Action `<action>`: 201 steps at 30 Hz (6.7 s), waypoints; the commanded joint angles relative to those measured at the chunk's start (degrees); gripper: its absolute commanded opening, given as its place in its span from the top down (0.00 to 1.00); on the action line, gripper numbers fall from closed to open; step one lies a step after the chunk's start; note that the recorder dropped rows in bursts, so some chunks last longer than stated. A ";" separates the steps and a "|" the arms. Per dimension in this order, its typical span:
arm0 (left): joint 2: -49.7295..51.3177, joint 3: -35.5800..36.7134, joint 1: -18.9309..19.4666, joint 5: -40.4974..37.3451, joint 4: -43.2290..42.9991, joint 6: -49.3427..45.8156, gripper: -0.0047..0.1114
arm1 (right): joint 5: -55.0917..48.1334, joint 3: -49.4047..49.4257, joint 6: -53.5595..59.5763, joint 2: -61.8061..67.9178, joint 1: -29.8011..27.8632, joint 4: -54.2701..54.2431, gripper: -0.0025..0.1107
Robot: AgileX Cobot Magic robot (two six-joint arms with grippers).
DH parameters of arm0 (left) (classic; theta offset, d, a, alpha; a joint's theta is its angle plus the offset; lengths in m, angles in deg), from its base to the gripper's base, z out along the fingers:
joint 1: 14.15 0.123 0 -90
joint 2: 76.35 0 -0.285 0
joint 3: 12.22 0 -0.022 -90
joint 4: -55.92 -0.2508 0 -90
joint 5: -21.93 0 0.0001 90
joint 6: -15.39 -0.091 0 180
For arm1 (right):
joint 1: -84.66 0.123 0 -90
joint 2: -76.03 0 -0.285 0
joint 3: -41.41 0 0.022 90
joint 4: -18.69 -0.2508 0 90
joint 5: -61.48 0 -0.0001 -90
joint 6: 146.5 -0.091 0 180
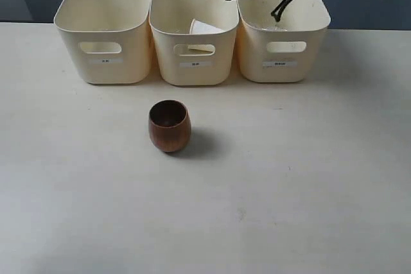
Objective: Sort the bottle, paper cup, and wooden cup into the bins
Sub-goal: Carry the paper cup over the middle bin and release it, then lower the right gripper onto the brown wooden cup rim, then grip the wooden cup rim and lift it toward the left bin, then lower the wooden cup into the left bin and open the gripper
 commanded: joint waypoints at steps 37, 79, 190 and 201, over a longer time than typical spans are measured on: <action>-0.28 0.07 -0.18 0.31 0.00 0.11 0.96 | -29.34 2.23 13.48 1.22 6.49 -11.57 0.30; -0.28 0.07 -0.18 0.31 0.00 0.11 0.96 | -28.85 2.23 7.86 5.57 7.15 -6.10 0.30; -0.28 0.07 -0.18 0.31 0.00 0.11 0.96 | 3.22 -32.63 5.98 26.47 10.37 -11.15 0.60; -0.28 0.07 -0.18 0.31 0.00 0.11 0.96 | 1.10 -32.63 5.98 26.35 10.37 -11.15 0.60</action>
